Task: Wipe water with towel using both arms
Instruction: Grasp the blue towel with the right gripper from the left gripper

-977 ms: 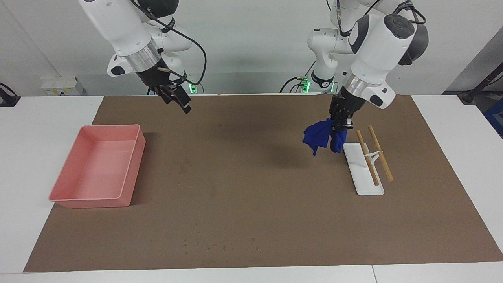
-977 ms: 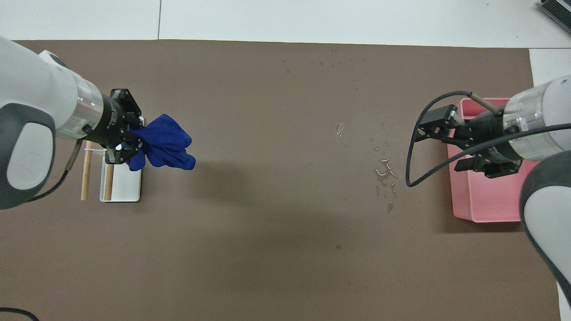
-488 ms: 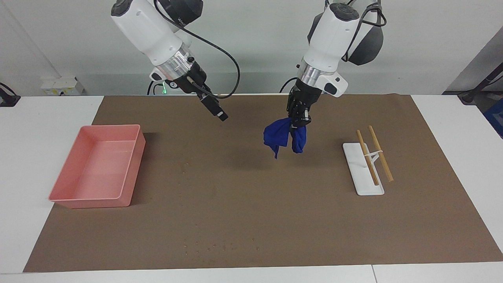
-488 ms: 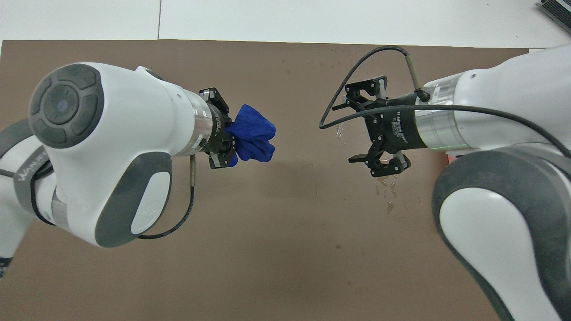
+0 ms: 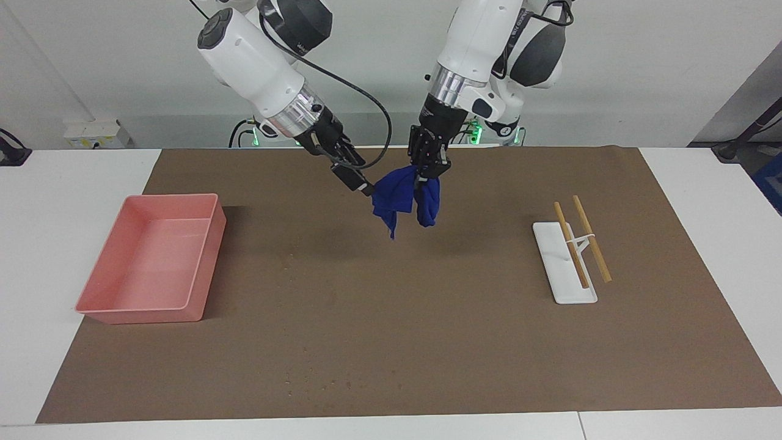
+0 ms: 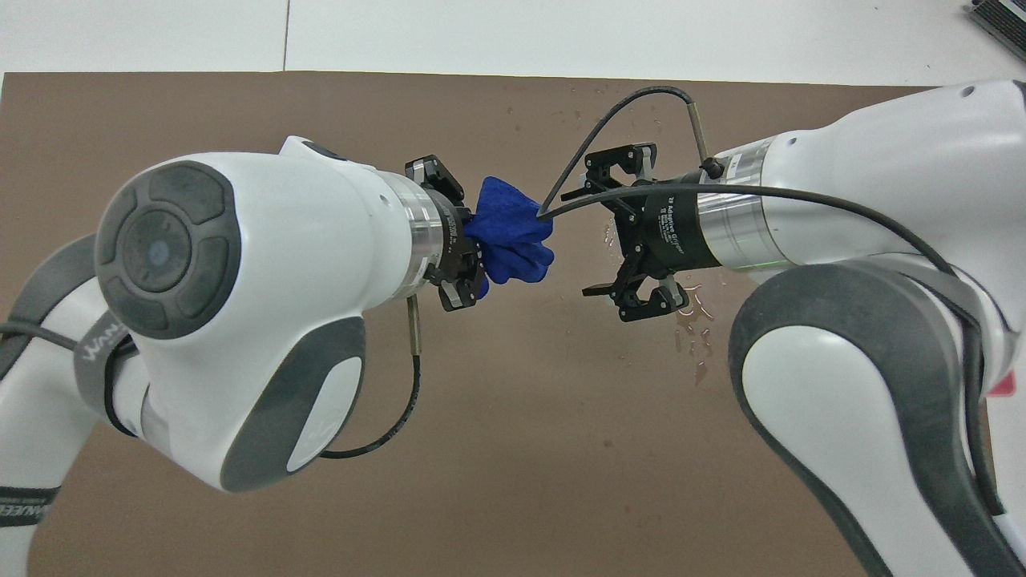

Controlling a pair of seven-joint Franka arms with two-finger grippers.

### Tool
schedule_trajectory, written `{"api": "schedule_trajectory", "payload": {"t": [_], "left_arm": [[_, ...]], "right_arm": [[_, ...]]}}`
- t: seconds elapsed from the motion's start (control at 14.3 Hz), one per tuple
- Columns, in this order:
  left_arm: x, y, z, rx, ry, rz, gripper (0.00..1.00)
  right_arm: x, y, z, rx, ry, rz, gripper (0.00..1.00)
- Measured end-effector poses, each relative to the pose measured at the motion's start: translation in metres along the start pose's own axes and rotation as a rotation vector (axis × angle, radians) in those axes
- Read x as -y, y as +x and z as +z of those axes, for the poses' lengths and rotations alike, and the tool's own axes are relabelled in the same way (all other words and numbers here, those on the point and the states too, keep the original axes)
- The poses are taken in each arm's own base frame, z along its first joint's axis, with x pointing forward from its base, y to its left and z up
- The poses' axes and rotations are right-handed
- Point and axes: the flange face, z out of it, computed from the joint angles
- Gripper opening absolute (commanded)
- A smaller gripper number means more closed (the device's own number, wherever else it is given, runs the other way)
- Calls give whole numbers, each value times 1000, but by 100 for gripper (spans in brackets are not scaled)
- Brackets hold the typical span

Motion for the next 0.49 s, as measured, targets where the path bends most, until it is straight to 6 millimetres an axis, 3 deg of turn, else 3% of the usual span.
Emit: {"api": "schedule_trajectory", "payload": {"t": [0.28,0.35,0.49], "left_arm": [[24,-31,-3,54,-47,-21,0],[25,-35,-4,67,-65,-28,0],[24,-36,-6,73,-78,-35,0]], "right_arm": [[-3,-18,13,8,-12,-19,99],[-4,-21,15,9,-13,-24,85],[-4,-22,15,9,-12,-25,29]]}}
